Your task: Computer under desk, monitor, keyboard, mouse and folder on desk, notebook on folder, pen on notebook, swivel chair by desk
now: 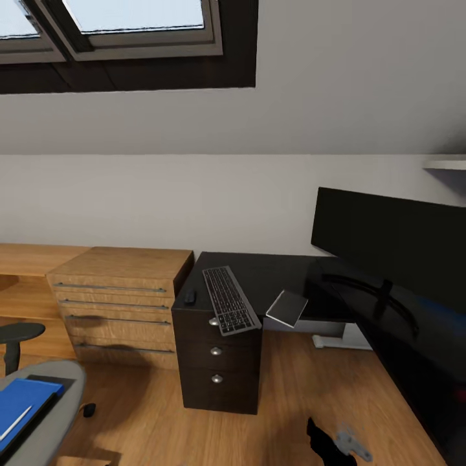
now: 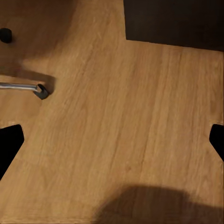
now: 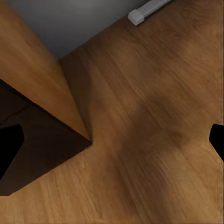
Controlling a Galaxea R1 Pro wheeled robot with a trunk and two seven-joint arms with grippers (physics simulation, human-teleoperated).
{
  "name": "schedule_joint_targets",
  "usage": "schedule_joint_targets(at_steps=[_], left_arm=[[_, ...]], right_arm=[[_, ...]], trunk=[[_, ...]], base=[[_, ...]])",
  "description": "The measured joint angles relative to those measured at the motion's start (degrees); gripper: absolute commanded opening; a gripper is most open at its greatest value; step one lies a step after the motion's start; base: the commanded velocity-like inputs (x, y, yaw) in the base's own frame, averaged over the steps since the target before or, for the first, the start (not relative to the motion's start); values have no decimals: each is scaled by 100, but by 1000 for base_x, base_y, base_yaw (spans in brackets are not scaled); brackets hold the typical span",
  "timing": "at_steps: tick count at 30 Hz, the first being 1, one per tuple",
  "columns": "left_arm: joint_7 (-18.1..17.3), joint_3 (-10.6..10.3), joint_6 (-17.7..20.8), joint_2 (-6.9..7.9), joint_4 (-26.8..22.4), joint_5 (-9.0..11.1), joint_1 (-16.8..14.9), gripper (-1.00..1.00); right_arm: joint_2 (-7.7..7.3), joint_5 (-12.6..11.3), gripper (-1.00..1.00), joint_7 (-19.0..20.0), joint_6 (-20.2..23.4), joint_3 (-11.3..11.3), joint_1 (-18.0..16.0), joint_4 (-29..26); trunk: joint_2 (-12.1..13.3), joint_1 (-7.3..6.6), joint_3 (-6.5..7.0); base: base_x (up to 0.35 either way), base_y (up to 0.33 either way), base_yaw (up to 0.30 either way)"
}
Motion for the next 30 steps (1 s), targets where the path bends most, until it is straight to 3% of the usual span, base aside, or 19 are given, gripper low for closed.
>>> schedule_joint_targets(at_steps=[3, 4, 8, 10, 20, 23, 27, 28, 30], left_arm=[[-292, 172, -105, -134, 450, 112, -2, 100], [-374, 366, -131, -197, 658, 142, -3, 100], [-545, 1096, -158, -391, 1056, 158, -5, 100], [-573, 1232, -162, -436, 1117, 162, -5, 100], [-608, 1379, -165, -477, 1177, 167, -5, 100], [-610, 1381, -171, -496, 1219, 147, -5, 100], [-609, 1382, -168, -482, 1245, -8, -5, 100], [-598, 1388, -175, -457, 1264, -143, -5, 100], [-591, 1390, -185, -459, 1261, -159, -5, 100]], right_arm=[[38, 30, 100, -21, -781, 7, -2, 624], [76, 71, 100, -25, -981, 19, -2, 794], [198, 338, 100, -36, -1267, 45, -3, 1033], [209, 438, 100, -38, -1293, 52, -3, 1064], [195, 576, 100, -39, -1330, 74, -3, 1087], [208, 813, 100, -39, -1340, 310, -3, 1087], [201, 969, 100, -51, -1338, 471, -3, 1087], [198, 1019, 100, -56, -1343, 517, -3, 1087], [201, 1021, 100, -56, -1345, 519, -3, 1087]], trunk=[[120, -66, 55], [160, -88, 72], [321, -176, 145], [401, -220, 180], [802, -440, 360], [923, -505, 414], [1083, -593, 486], [1123, -615, 504], [1203, -659, 540]], base=[[0, 0, 0], [0, 0, 0], [0, 0, 0], [0, 0, 0], [0, 0, 0], [0, 0, 0], [0, 0, 0], [0, 0, 0], [0, 0, 0]])
